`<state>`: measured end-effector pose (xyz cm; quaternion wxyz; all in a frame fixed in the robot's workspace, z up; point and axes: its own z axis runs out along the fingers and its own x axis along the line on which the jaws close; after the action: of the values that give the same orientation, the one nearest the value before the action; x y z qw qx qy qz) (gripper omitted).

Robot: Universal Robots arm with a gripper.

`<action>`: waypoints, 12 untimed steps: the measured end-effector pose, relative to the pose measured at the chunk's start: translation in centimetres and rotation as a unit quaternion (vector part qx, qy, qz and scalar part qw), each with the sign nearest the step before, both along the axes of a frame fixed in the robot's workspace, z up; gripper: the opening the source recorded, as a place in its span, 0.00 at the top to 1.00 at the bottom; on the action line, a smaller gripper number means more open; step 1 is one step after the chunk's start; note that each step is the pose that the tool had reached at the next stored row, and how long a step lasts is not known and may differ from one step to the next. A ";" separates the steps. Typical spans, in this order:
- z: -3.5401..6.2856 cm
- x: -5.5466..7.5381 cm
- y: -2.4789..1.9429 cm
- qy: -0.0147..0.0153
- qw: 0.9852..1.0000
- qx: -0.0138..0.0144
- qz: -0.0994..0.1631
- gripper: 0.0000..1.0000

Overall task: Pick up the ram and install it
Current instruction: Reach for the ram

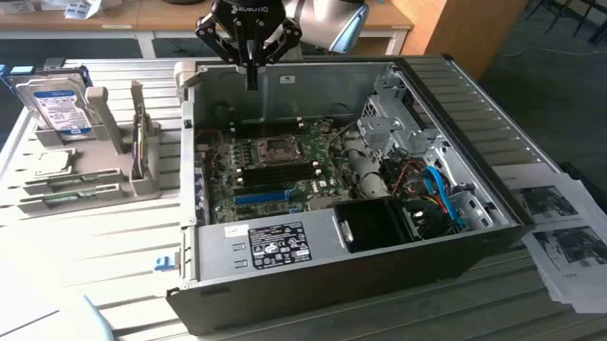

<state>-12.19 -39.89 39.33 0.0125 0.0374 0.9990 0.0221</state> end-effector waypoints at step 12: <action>0.00 0.0 0.00 0.000 1.000 0.000 0.000 0.91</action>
<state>-12.19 -39.88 39.33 0.0125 0.0374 0.9990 0.0221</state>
